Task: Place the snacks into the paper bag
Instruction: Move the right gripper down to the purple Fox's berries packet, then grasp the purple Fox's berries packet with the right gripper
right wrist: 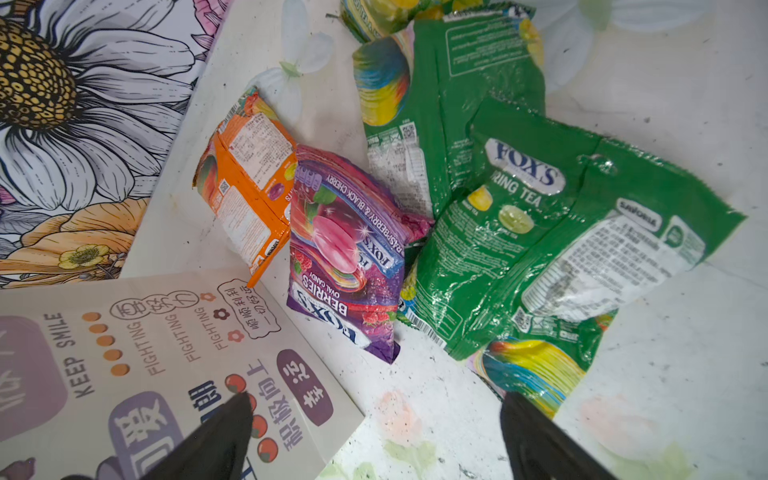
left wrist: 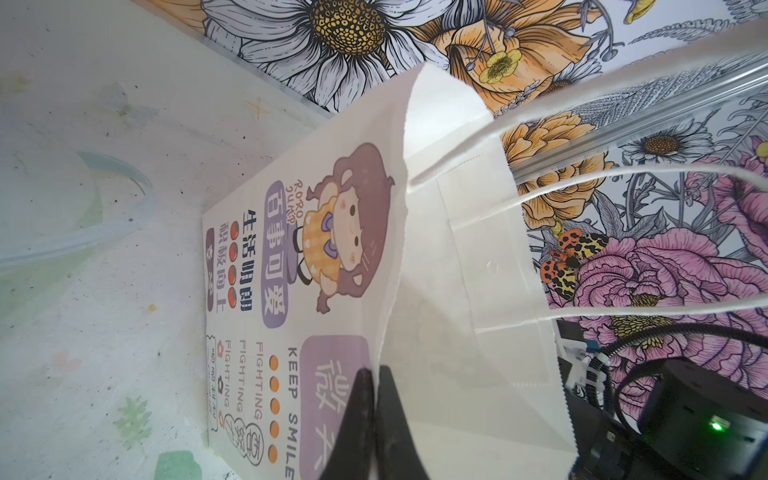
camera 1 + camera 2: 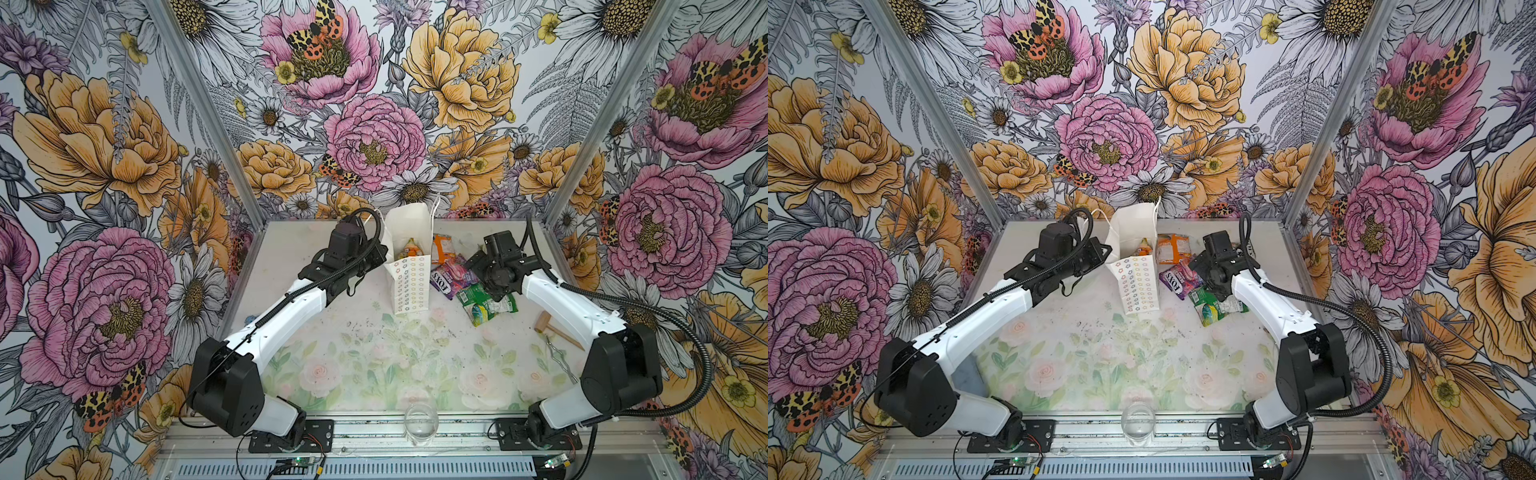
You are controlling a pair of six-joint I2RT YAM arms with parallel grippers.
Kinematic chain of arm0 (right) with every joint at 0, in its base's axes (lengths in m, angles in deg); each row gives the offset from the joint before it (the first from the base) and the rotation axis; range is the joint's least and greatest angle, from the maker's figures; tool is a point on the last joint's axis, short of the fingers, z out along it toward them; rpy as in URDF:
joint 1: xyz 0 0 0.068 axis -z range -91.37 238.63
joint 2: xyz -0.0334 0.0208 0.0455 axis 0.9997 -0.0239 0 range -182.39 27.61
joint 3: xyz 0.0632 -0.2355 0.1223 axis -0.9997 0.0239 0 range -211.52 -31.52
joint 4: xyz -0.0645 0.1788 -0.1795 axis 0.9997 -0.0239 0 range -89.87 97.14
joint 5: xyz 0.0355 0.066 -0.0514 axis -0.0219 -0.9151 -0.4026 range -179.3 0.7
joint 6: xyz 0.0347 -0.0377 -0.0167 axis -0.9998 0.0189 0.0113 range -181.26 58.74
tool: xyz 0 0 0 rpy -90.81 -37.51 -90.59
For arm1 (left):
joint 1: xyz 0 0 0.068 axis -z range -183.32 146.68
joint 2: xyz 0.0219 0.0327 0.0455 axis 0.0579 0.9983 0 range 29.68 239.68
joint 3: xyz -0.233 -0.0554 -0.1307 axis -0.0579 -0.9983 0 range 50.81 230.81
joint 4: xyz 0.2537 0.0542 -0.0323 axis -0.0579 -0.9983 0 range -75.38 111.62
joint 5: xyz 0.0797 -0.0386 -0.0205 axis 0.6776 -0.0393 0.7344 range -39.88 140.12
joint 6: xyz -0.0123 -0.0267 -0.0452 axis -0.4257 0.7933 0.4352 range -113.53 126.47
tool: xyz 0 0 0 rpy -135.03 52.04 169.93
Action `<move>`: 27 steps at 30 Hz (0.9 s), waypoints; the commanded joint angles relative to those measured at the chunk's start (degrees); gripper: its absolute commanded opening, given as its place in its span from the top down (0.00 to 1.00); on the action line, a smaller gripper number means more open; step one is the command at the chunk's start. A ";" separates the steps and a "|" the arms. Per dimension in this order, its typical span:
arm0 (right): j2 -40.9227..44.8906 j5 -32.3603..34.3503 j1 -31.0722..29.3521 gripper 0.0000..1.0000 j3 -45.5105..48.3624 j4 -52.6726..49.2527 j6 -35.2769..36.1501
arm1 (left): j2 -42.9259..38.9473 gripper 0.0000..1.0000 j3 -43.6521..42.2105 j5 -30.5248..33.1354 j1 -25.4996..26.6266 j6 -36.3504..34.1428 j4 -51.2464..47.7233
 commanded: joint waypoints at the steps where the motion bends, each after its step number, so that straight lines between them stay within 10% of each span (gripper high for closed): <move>1: -1.29 1.12 -0.73 0.05 -1.15 2.10 -2.91 | 0.34 0.97 1.57 -0.71 -0.43 0.34 0.92; 27: -18.24 -0.48 -2.50 0.07 -12.43 2.82 -3.53 | 0.25 0.96 1.25 -1.00 -0.76 0.32 0.92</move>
